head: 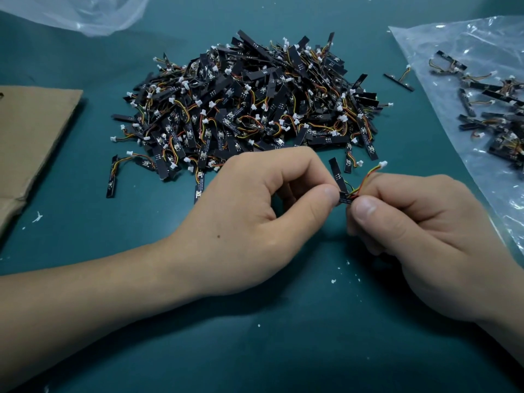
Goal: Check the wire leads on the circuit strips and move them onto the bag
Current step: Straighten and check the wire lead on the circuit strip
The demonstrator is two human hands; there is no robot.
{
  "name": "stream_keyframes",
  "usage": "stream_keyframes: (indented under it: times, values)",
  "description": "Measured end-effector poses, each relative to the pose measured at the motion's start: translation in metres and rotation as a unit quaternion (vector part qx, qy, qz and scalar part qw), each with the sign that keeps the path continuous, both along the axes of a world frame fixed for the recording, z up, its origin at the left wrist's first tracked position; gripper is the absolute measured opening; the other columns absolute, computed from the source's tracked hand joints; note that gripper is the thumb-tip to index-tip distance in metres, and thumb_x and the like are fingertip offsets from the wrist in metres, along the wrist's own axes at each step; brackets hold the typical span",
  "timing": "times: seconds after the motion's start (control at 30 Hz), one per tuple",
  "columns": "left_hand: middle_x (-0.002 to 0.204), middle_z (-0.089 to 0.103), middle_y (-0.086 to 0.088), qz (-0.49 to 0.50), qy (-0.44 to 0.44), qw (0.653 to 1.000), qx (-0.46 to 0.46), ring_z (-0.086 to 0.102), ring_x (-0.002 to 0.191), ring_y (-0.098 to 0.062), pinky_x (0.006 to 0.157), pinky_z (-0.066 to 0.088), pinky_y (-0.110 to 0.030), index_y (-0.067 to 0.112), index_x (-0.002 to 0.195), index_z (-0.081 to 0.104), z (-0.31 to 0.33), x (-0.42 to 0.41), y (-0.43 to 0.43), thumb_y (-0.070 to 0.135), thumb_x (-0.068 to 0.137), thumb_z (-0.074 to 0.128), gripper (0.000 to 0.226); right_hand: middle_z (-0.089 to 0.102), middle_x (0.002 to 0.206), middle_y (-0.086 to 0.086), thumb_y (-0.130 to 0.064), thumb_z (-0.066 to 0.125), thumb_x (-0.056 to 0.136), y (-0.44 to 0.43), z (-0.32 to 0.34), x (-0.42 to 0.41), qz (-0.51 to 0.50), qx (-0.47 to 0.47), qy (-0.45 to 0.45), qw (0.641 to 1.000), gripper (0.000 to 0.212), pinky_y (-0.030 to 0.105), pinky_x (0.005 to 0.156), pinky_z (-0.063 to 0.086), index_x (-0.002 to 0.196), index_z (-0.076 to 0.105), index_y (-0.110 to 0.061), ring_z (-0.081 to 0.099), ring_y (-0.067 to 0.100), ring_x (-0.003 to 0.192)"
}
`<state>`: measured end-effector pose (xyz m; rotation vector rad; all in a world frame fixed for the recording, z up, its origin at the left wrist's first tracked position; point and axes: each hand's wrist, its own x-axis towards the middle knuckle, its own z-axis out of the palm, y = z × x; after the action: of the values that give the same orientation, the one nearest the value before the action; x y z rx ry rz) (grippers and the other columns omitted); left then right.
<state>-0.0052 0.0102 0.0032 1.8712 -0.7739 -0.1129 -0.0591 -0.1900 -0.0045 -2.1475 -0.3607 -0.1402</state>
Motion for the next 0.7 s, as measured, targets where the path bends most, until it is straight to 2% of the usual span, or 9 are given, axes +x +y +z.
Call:
stream_keyframes:
  times: [0.07, 0.2, 0.27, 0.4, 0.53, 0.7]
  values:
    - [0.068, 0.062, 0.008, 0.0, -0.015, 1.0, 0.004, 0.056, 0.062, -0.011, 0.061, 0.04, -0.013, 0.012, 0.083, 0.069, -0.0002, 0.0005, 0.0003, 0.016, 0.094, 0.062, 0.014, 0.05, 0.06, 0.005, -0.034, 0.049, 0.098, -0.0006, -0.0003, 0.0004, 0.003, 0.002, 0.002, 1.0, 0.036, 0.027, 0.049, 0.037, 0.069, 0.06, -0.018, 0.046, 0.019, 0.053]
    - [0.063, 0.052, 0.016, -0.008, -0.014, 1.0, 0.003, 0.048, 0.055, -0.002, 0.058, 0.034, -0.007, 0.012, 0.083, 0.067, 0.0001, -0.0002, 0.0001, 0.014, 0.095, 0.062, 0.014, 0.05, 0.059, 0.005, -0.034, 0.049, 0.098, -0.0008, -0.0005, 0.0009, 0.008, 0.012, 0.003, 1.0, 0.037, 0.031, 0.05, 0.038, 0.068, 0.061, -0.016, 0.047, 0.02, 0.053]
    - [0.06, 0.05, 0.015, -0.017, 0.012, 1.0, -0.015, 0.045, 0.052, -0.002, 0.054, 0.033, -0.009, 0.011, 0.082, 0.066, -0.0004, -0.0005, 0.0011, 0.014, 0.095, 0.061, 0.014, 0.05, 0.06, 0.003, -0.033, 0.049, 0.099, 0.0002, 0.0003, 0.0009, 0.012, 0.008, -0.002, 1.0, 0.035, 0.028, 0.051, 0.038, 0.069, 0.06, -0.02, 0.048, 0.019, 0.054]
    - [0.059, 0.053, 0.01, -0.036, 0.04, 0.998, -0.016, 0.047, 0.05, -0.006, 0.052, 0.036, -0.015, 0.013, 0.083, 0.066, -0.0005, -0.0006, 0.0015, 0.015, 0.093, 0.061, 0.011, 0.051, 0.062, 0.001, -0.031, 0.049, 0.099, 0.0002, 0.0008, 0.0011, 0.017, 0.006, -0.002, 1.0, 0.036, 0.022, 0.053, 0.038, 0.068, 0.06, -0.015, 0.049, 0.018, 0.056]
    - [0.058, 0.053, 0.008, -0.03, 0.044, 0.999, -0.007, 0.046, 0.05, -0.008, 0.051, 0.036, -0.016, 0.014, 0.082, 0.065, -0.0011, -0.0004, 0.0011, 0.014, 0.093, 0.061, 0.012, 0.054, 0.063, -0.001, -0.031, 0.049, 0.098, 0.0006, 0.0005, 0.0009, 0.008, -0.007, 0.0, 1.0, 0.035, 0.023, 0.052, 0.039, 0.068, 0.061, -0.018, 0.051, 0.016, 0.056]
    - [0.06, 0.054, 0.009, -0.033, 0.041, 0.999, 0.003, 0.048, 0.051, -0.008, 0.052, 0.038, -0.017, 0.015, 0.081, 0.064, -0.0002, -0.0013, 0.0, 0.016, 0.094, 0.061, 0.013, 0.052, 0.062, 0.002, -0.03, 0.049, 0.097, -0.0004, 0.0007, 0.0004, 0.015, -0.008, 0.0, 1.0, 0.038, 0.026, 0.052, 0.039, 0.066, 0.061, -0.013, 0.05, 0.018, 0.055]
